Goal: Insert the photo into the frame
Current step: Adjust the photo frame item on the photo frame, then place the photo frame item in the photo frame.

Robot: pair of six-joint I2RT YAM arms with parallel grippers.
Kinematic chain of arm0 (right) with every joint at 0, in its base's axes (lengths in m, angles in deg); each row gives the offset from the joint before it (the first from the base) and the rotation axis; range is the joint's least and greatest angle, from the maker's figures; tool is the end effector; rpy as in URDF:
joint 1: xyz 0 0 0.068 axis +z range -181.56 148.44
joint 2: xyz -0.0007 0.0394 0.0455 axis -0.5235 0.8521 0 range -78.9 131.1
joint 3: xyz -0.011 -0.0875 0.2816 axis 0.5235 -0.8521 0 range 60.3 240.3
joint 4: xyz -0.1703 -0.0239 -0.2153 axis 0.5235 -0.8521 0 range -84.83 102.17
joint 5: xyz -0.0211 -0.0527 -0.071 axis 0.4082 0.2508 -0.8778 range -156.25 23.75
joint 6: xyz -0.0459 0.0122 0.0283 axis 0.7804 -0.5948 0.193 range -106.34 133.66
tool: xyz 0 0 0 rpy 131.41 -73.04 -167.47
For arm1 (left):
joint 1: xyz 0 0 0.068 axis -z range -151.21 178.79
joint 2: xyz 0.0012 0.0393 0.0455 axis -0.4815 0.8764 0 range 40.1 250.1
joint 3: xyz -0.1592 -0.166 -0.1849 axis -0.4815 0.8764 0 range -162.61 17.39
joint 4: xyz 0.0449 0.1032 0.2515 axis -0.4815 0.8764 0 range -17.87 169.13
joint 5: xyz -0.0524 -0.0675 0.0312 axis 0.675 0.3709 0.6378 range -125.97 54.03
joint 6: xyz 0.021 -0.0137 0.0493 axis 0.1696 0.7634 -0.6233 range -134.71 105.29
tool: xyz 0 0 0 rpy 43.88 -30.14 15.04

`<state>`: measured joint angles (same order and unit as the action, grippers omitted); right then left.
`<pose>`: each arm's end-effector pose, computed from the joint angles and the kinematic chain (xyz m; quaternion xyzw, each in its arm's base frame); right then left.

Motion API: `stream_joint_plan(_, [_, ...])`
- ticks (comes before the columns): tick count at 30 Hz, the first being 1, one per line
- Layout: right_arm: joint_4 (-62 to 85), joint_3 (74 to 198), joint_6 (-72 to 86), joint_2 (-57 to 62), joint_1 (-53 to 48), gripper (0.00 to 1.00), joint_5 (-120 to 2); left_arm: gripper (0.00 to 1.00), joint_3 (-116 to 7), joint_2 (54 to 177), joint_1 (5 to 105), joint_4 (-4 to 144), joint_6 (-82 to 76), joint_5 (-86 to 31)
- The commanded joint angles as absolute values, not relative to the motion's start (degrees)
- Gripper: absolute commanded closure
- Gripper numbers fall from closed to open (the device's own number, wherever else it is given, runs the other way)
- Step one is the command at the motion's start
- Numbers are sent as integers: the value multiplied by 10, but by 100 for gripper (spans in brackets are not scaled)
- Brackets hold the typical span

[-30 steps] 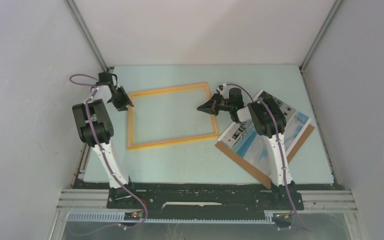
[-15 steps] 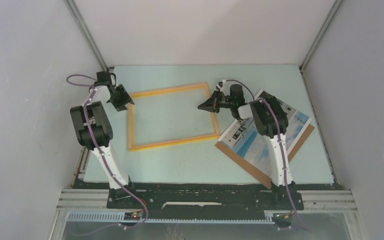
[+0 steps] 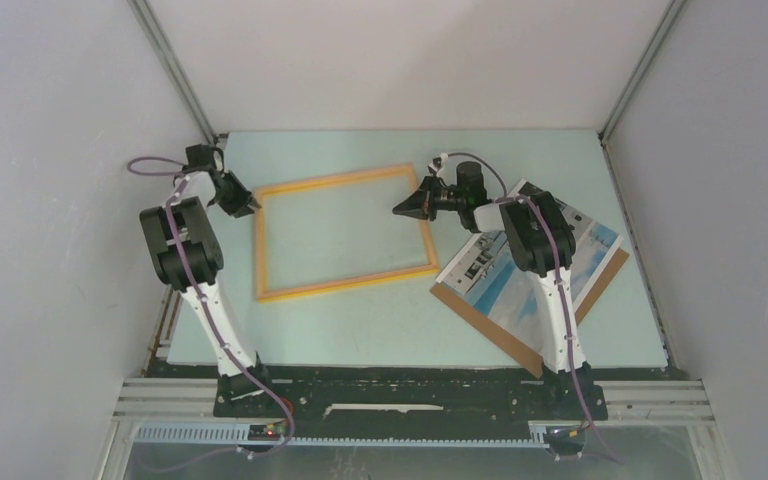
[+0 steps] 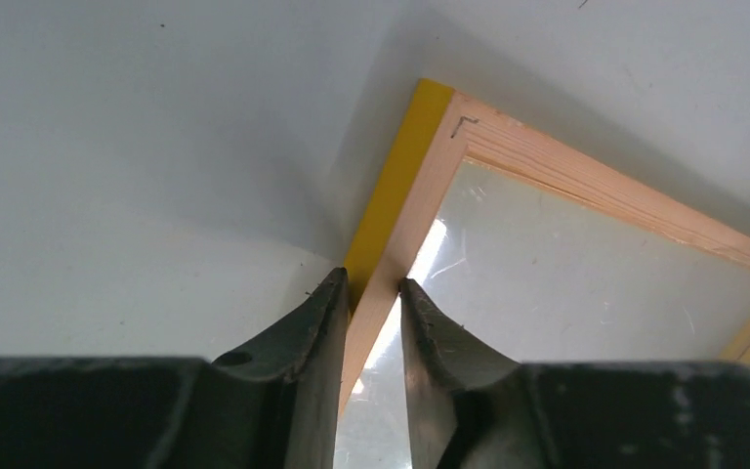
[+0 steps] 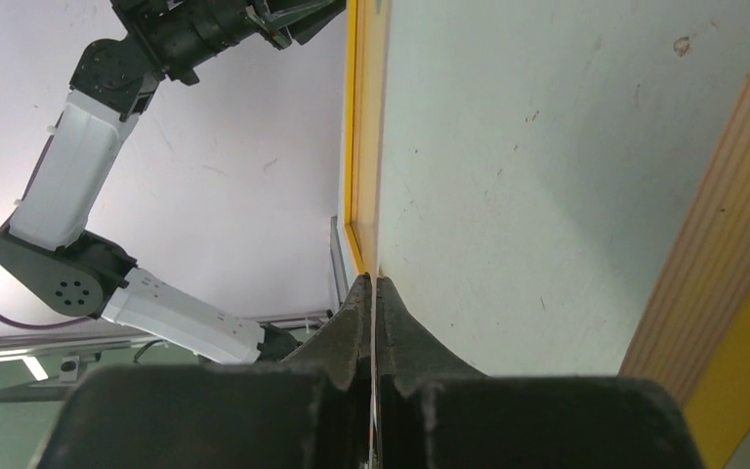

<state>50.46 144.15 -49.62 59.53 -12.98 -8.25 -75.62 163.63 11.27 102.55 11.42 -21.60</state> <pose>0.4870 0.1975 0.1004 -0.0028 0.7578 0.6368 0.1421 0.4668 0.1374 0.1759 -0.3278 0.9033 -0.1394 0.2392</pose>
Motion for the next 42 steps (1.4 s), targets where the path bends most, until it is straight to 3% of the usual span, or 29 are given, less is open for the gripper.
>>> stream_joint_plan(1, [511,1475,-484,594,-122,100,-89,73,-786,1651,115,1041,108,-205])
stream_joint_plan(6, [509,1484,-483,596,-118,100,-122,86,-792,1654,115,1056,91,-214])
stream_joint_plan(11, [499,1484,-479,596,-116,100,-157,91,-804,1665,116,1072,78,-220])
stream_joint_plan(30, [563,1483,-452,573,-99,100,-167,96,-811,1675,116,1083,59,-229])
stream_joint_plan(42, [672,1469,-558,603,-96,100,-180,96,-812,1675,115,1083,58,-223])
